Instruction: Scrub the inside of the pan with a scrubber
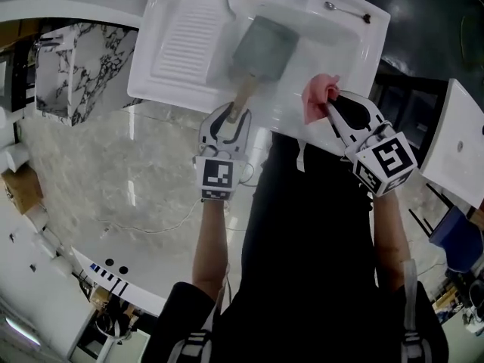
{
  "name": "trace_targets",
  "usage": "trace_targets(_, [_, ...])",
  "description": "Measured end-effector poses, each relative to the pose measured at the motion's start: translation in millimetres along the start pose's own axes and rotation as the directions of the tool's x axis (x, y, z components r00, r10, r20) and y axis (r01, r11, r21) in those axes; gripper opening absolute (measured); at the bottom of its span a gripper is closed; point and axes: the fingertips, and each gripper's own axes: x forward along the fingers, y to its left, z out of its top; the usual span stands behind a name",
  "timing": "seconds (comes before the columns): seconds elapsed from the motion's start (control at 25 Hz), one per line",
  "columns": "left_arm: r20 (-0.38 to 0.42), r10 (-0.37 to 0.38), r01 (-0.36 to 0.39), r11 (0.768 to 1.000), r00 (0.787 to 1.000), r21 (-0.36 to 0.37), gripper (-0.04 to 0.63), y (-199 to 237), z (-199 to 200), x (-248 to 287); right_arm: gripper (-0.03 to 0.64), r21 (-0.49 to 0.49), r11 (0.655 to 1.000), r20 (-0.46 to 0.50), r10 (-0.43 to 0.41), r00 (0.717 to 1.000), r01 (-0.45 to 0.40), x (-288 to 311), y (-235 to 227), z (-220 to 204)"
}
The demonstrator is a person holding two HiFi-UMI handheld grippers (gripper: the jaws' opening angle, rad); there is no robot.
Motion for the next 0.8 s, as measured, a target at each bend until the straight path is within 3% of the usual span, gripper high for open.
trace_targets(0.32, [-0.146, -0.015, 0.021, 0.999, 0.989, 0.038, 0.212, 7, -56, 28, 0.036, -0.024, 1.0, -0.112, 0.003, 0.994, -0.006, 62, -16, -37])
trace_targets(0.52, [-0.17, -0.013, 0.017, 1.0, 0.985, 0.024, 0.209, 11, -79, 40, 0.037, -0.042, 0.999, -0.173, 0.014, 0.985, -0.021, 98, -24, -58])
trace_targets(0.68, [-0.19, -0.023, 0.032, 0.998, 0.981, 0.045, 0.156, 13, -85, 42, 0.037, -0.048, 0.998, -0.212, 0.037, 0.977, -0.048, 131, -27, -73])
trace_targets(0.8, [-0.214, -0.037, 0.041, 0.999, 0.976, 0.014, 0.155, 14, -87, 45, 0.037, -0.075, 0.996, -0.228, 0.022, 0.974, -0.04, 162, -37, -82])
